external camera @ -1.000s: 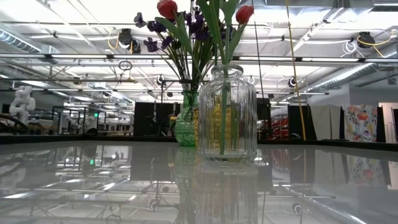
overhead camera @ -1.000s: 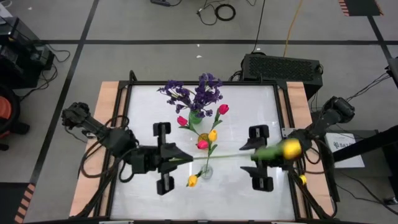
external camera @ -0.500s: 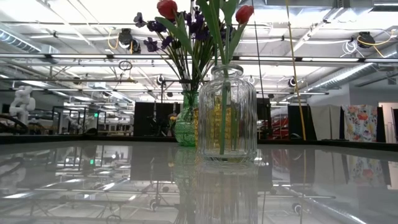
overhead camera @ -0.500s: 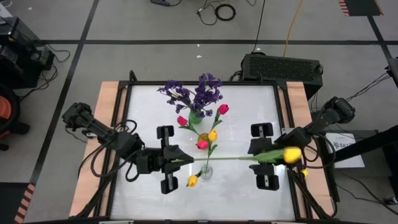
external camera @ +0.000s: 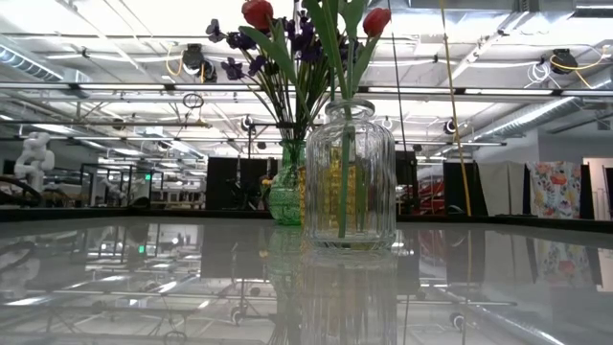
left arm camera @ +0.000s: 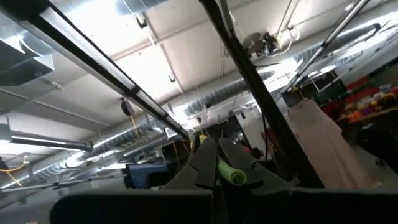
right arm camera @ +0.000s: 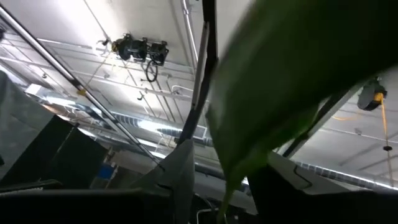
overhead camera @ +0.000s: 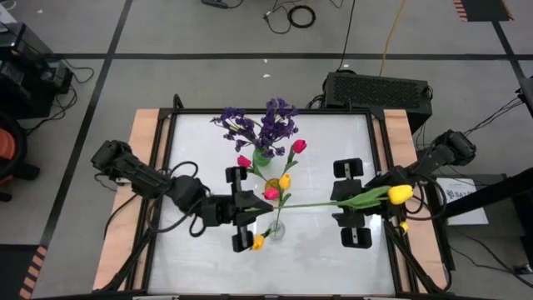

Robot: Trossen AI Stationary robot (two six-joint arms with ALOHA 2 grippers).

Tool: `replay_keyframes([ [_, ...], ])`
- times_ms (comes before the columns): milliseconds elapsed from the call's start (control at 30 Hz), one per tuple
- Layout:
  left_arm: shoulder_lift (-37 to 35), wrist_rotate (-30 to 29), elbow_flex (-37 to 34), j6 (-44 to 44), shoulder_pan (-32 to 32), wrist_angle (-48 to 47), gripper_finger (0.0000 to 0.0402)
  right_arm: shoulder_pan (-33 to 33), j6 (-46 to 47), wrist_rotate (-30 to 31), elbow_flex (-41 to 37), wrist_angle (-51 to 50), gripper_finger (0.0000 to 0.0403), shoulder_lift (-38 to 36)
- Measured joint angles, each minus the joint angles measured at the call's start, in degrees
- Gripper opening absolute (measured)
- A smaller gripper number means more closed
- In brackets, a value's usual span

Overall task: Sort flowers into vase by color
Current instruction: Put the yellow flower into the transparent vase

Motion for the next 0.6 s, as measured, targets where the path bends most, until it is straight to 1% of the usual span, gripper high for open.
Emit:
replay_keyframes([
  [100, 1.5, 0.03, -0.01, 0.0, 0.58, 3.26, 0.0006, -0.49, 1.26, -1.12, 0.0, 0.13, 0.0127, 0.0],
  [200, 1.61, 0.42, -0.01, 0.0, 0.64, 3.84, 0.0006, -0.49, 1.36, -1.19, 0.0, 0.09, 0.0106, 0.0],
  [300, 1.63, 0.47, -0.01, 0.0, 0.64, 3.75, 0.0006, -0.49, 1.36, -1.19, 0.0, 0.09, 0.0067, 0.0],
  [400, 1.63, 0.48, -0.01, 0.0, 0.62, 3.7, 0.0007, -0.49, 1.34, -1.04, 0.0, 0.11, 0.0019, 0.0],
  [433, 1.63, 0.47, -0.01, -0.03, 0.62, 3.44, 0.0011, -0.49, 1.34, -0.98, 0.0, 0.16, 0.0011, 0.0],
  [467, 1.63, 0.33, -0.01, -0.09, 0.62, 2.99, 0.0015, -0.49, 1.39, -0.87, 0.0, 0.22, 0.0009, 0.0],
  [533, 1.61, -2.32, 0.01, -0.8, 0.35, 1.79, 0.003, -0.41, 2.14, -0.07, 0.0, 0.3, 0.0012, -0.02],
  [600, 1.38, -5.07, 0.03, -1.03, -0.13, -1.46, 0.0054, -0.01, 2.89, 1.7, 0.0, -0.15, 0.001, -0.06],
])
